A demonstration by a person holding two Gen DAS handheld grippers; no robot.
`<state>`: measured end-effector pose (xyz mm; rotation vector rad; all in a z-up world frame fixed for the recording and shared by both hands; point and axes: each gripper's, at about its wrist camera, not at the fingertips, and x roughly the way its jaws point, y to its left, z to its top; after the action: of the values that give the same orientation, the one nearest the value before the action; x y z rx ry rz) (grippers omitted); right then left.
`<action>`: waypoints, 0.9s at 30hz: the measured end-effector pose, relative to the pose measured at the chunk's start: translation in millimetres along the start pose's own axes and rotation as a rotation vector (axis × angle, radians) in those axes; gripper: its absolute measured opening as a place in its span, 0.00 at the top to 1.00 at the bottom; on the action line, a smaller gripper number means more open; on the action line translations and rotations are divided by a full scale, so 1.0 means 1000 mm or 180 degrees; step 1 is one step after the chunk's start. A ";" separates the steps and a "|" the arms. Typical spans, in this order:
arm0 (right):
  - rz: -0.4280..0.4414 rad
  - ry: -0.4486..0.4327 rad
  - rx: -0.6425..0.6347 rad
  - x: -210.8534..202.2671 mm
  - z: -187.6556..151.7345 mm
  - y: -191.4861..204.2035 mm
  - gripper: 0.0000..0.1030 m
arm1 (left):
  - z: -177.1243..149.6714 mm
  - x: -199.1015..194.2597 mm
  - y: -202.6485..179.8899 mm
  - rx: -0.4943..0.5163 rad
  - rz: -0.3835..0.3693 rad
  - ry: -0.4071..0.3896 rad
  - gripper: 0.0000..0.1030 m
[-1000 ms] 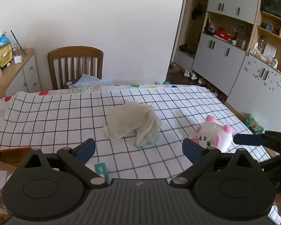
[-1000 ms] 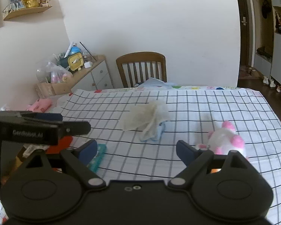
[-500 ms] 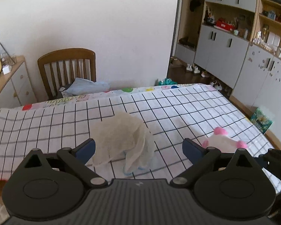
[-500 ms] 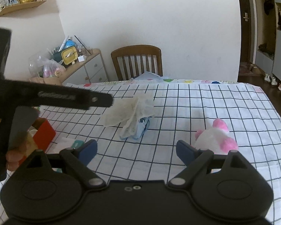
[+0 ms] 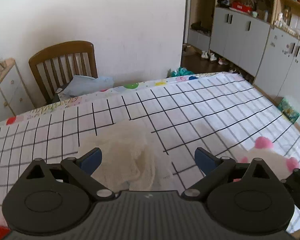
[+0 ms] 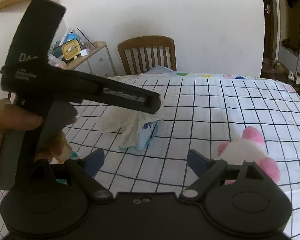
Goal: Organize soft objects
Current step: 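Move both grippers over the white mesh cloth and blue labubu bag, then grasp the white mesh cloth with the left gripper while the right grasps the blue labubu bag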
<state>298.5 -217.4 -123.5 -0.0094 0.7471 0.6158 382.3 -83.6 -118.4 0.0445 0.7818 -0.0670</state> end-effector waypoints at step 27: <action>0.0046 0.0197 0.0074 0.062 0.012 -0.005 0.17 | -0.008 0.017 0.037 -0.0155 -0.0268 0.0007 0.85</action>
<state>343.7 -186.9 -154.9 -0.0017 0.8148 0.6228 391.6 -47.1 -135.7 -0.0346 0.7873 -0.1277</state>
